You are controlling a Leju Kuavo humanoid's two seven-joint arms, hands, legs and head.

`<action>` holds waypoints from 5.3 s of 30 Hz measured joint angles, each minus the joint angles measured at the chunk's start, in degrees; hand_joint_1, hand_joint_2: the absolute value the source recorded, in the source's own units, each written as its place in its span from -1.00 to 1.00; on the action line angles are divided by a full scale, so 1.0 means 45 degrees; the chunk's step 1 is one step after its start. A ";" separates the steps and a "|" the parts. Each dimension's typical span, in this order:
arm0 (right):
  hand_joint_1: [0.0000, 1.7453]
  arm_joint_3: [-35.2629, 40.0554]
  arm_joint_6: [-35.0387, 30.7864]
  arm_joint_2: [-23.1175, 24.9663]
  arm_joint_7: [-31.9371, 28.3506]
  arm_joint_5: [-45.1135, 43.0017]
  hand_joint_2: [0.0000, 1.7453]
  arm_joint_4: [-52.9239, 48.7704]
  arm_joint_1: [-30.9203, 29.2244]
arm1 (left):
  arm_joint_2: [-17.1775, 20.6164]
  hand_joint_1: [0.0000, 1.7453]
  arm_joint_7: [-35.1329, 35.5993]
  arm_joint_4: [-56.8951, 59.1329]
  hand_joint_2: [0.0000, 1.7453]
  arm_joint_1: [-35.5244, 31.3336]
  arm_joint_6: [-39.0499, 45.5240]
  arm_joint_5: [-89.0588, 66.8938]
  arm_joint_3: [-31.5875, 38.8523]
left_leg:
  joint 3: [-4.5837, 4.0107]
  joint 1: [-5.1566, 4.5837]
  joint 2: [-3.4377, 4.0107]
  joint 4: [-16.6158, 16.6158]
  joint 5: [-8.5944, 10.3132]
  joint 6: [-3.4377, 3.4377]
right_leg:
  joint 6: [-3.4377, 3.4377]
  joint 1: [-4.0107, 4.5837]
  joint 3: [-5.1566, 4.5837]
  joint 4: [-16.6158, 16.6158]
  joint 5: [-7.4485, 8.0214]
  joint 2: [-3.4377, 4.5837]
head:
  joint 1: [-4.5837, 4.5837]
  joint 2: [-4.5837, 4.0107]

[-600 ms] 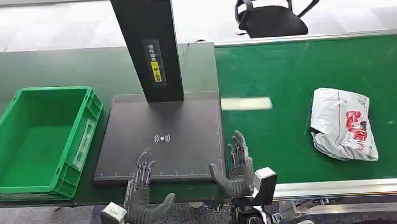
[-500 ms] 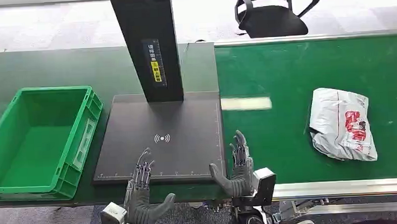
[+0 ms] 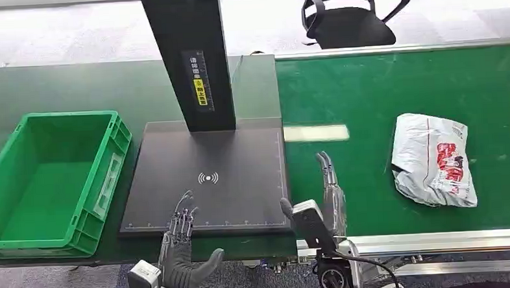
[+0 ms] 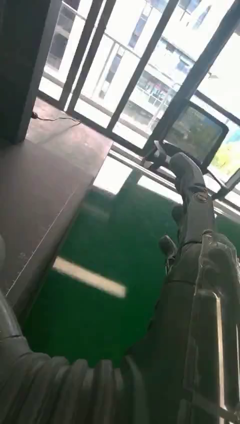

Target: Moved the parcel from conveyor to table for the left to box.

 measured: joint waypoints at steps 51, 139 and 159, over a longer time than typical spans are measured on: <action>-1.00 -0.8689 1.0342 -0.7591 0.2123 0.6693 1.00 1.1580 -0.8304 | -0.0136 -1.00 -0.1088 0.2298 1.00 -0.1975 -0.1171 0.0617 0.0748 | -0.0024 -0.0079 -0.0053 0.0021 0.0034 0.0060 | 0.0071 -0.0079 0.0004 -0.0006 0.0050 -0.0024 | -0.0005 0.0000; 1.00 0.2905 0.5226 0.1074 -0.3094 -1.3236 1.00 0.6776 -0.9504 | -0.0126 -1.00 -0.1049 0.2885 1.00 -0.1679 -0.0481 0.0704 0.0534 | -0.0036 -0.0044 -0.0011 0.0012 0.0042 0.0049 | 0.0057 -0.0045 -0.0027 0.0009 0.0044 0.0004 | 0.0000 0.0000; -1.00 0.5644 0.4999 0.0928 0.0344 -1.2411 1.00 1.0681 -0.9348 | -0.0097 -1.00 -0.0670 0.2225 1.00 -0.1125 -0.0389 0.0685 0.0607 | -0.0036 -0.0045 -0.0013 0.0013 0.0041 0.0050 | 0.0057 -0.0045 -0.0026 0.0007 0.0043 0.0002 | 0.0000 0.0000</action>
